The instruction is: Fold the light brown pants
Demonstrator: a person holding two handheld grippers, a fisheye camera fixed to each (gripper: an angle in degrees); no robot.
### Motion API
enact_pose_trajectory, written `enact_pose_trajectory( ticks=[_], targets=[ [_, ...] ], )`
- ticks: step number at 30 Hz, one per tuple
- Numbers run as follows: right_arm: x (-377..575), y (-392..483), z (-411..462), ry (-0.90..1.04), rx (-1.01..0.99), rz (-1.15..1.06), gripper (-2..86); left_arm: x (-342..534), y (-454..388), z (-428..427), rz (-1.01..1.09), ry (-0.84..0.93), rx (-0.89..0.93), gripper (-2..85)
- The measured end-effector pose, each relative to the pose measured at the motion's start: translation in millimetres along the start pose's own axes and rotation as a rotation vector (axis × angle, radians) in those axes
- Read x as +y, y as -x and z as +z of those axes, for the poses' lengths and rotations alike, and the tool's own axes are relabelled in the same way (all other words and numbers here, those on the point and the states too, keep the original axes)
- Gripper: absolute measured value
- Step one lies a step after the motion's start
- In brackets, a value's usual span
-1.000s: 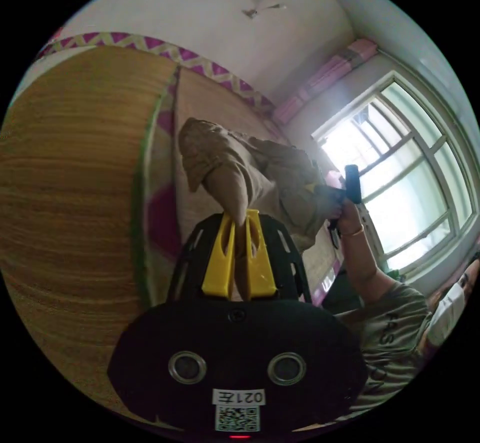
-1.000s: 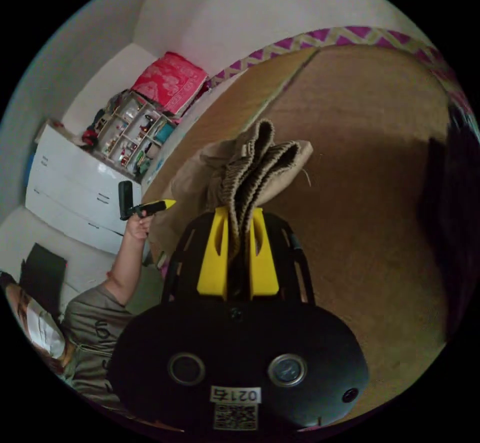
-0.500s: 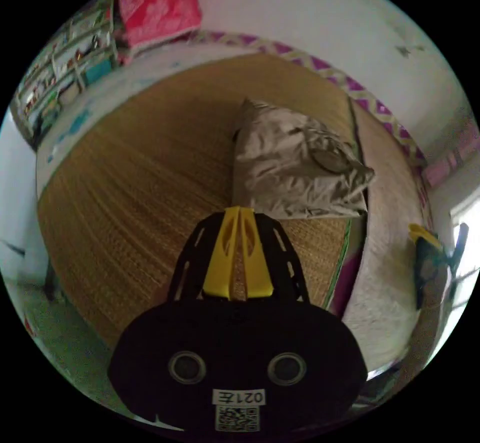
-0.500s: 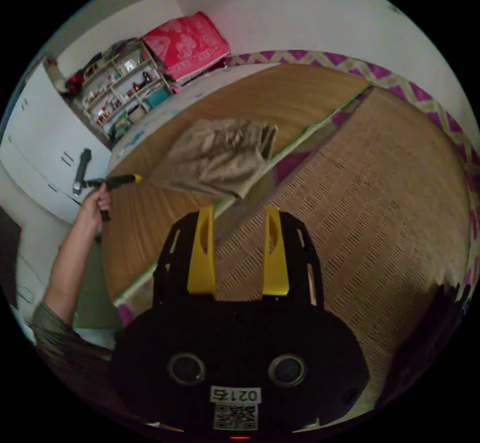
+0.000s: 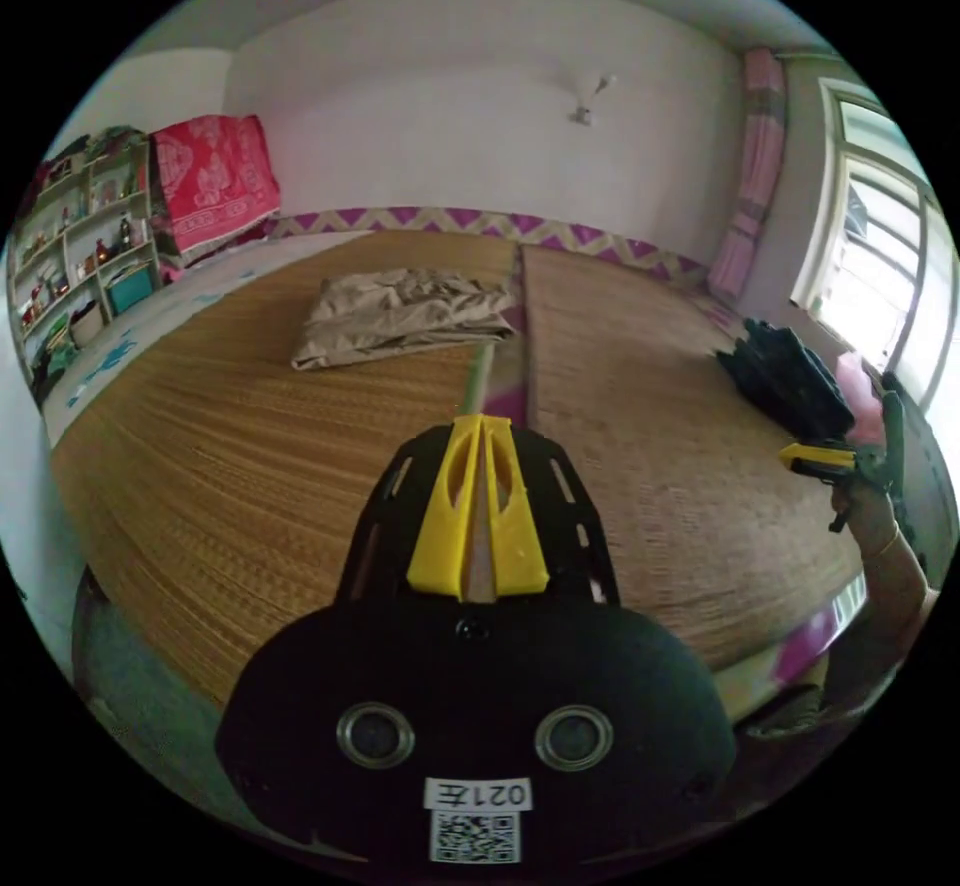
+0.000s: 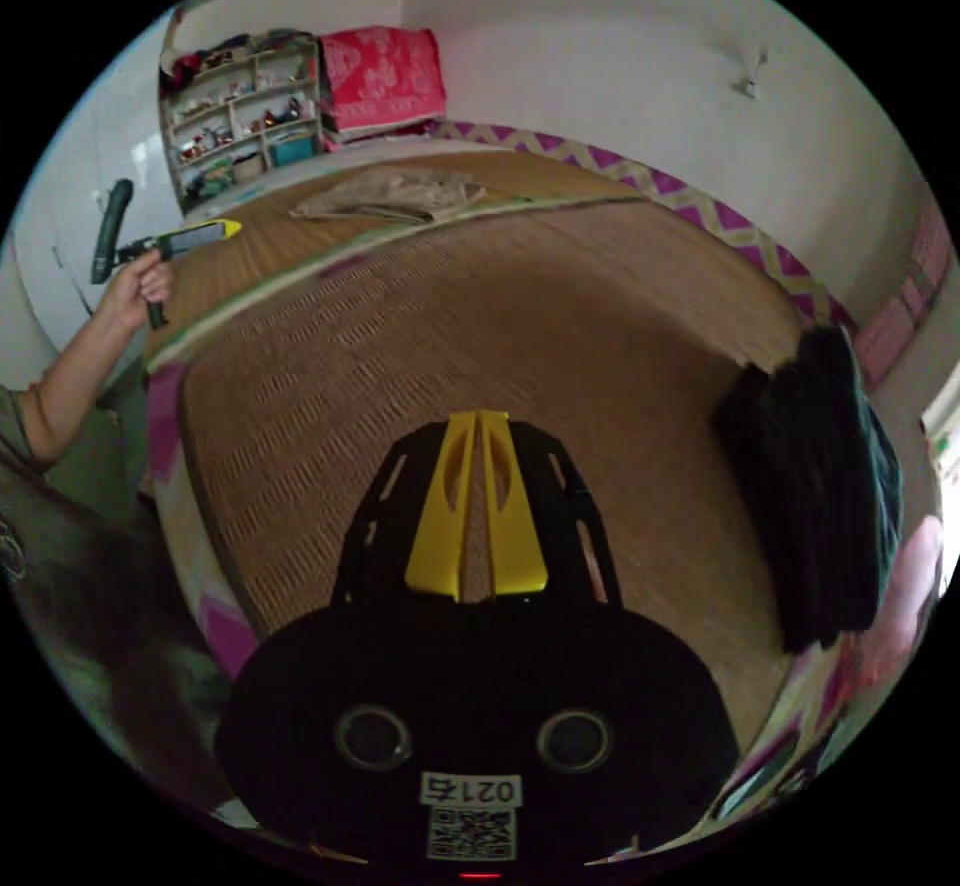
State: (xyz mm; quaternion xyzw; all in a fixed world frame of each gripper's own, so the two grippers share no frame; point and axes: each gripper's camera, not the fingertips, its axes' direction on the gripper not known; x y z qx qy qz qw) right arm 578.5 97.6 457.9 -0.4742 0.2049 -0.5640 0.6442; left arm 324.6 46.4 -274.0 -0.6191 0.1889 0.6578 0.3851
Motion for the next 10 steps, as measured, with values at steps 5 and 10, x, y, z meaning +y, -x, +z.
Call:
enact_pose_trajectory(
  ticks=[5, 10],
  targets=[
    [117, -11, -25, 0.054, 0.202, 0.120, -1.0, 47, -100, -13, 0.070, 0.040, 0.146, -0.9],
    [177, -35, -16, 0.115, 0.239, 0.290, -1.0, 77, -166, -11, 0.012, 0.089, 0.060, -1.0]
  ],
)
